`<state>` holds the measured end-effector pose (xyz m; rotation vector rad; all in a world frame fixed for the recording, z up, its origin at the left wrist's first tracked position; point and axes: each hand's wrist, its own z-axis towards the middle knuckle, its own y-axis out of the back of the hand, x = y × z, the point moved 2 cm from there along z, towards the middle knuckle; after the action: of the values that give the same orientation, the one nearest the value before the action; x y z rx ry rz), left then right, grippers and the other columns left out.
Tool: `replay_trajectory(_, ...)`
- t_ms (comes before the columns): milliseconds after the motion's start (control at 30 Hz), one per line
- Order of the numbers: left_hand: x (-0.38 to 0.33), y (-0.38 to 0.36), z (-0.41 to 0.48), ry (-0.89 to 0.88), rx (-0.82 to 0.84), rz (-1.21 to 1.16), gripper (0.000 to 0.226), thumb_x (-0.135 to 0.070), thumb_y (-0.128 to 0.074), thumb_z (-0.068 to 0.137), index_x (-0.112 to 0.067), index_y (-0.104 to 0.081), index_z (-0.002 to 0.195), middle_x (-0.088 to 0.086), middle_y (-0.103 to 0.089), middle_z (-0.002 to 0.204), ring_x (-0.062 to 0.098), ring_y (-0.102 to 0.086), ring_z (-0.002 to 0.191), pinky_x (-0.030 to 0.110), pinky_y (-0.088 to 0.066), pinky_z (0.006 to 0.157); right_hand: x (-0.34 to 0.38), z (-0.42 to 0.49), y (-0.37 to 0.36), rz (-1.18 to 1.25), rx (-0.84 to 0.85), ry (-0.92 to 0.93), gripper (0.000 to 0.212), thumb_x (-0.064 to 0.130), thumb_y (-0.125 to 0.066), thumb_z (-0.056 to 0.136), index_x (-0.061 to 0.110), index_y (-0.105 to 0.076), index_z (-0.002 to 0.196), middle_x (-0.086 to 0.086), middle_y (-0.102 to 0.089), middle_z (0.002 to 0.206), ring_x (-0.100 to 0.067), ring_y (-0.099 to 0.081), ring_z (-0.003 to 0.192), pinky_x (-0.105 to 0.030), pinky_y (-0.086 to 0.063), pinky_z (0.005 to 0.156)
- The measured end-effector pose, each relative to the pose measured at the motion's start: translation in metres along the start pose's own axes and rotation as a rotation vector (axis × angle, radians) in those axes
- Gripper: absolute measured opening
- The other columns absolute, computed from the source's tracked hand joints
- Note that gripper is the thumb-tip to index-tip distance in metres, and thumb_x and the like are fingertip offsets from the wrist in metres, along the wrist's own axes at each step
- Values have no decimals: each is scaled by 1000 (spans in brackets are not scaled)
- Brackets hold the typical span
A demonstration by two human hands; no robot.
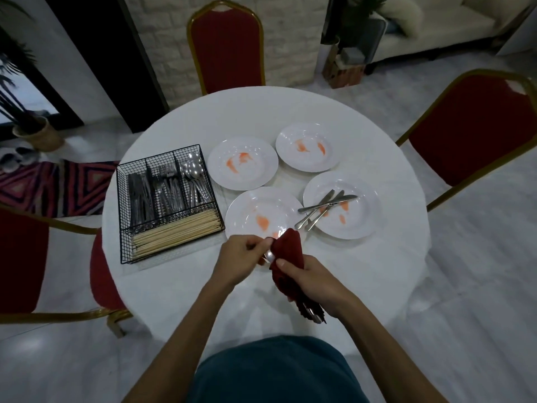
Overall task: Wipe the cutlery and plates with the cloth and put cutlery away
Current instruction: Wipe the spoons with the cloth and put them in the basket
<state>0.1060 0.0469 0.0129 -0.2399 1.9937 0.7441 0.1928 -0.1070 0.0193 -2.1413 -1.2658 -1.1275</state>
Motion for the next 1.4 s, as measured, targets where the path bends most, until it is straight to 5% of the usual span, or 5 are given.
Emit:
replay_trajectory(333,5,29,17,9,-305,-85,20,-33,-69,93,-22,-75,78,0,-73,68,8,-70,57,34,-55,69,4,6,-4,35,-26,-8,25,34,-66,98,14,-65,114,-11,-74,89,-19,-68,63,-33,-56,60)
replay_trajectory(533,8,5,27,73,-30,-11,28,-37,-68,92,-13,-77,83,6,-76,69,11,-73,63,32,-54,72,4,16,-14,89,-103,-38,23,27,-62,101,13,-62,119,-9,-73,92,-16,-68,59,-24,-53,54)
replay_trajectory(900,48,11,14,278,-267,-266,22,-37,-68,93,-17,-75,84,9,-77,80,15,-70,66,35,-54,71,-27,-2,-9,93,-79,-145,25,32,-64,100,15,-61,118,-14,-72,96,-21,-68,68,-30,-57,59)
replay_trajectory(1100,31,-44,-21,286,143,-252,15,-28,-68,94,-17,-77,95,-1,-78,88,12,-73,83,32,-58,80,-38,-1,-4,121,-149,-114,17,30,-60,103,17,-64,113,-8,-75,90,-15,-68,65,-24,-53,61)
replay_trajectory(1400,16,7,42,302,-82,-372,8,-14,-61,97,-9,-64,92,7,-76,86,15,-74,75,31,-54,73,5,48,-10,76,-92,-84,21,30,-61,102,15,-63,116,-10,-73,88,-16,-67,61,-27,-56,60)
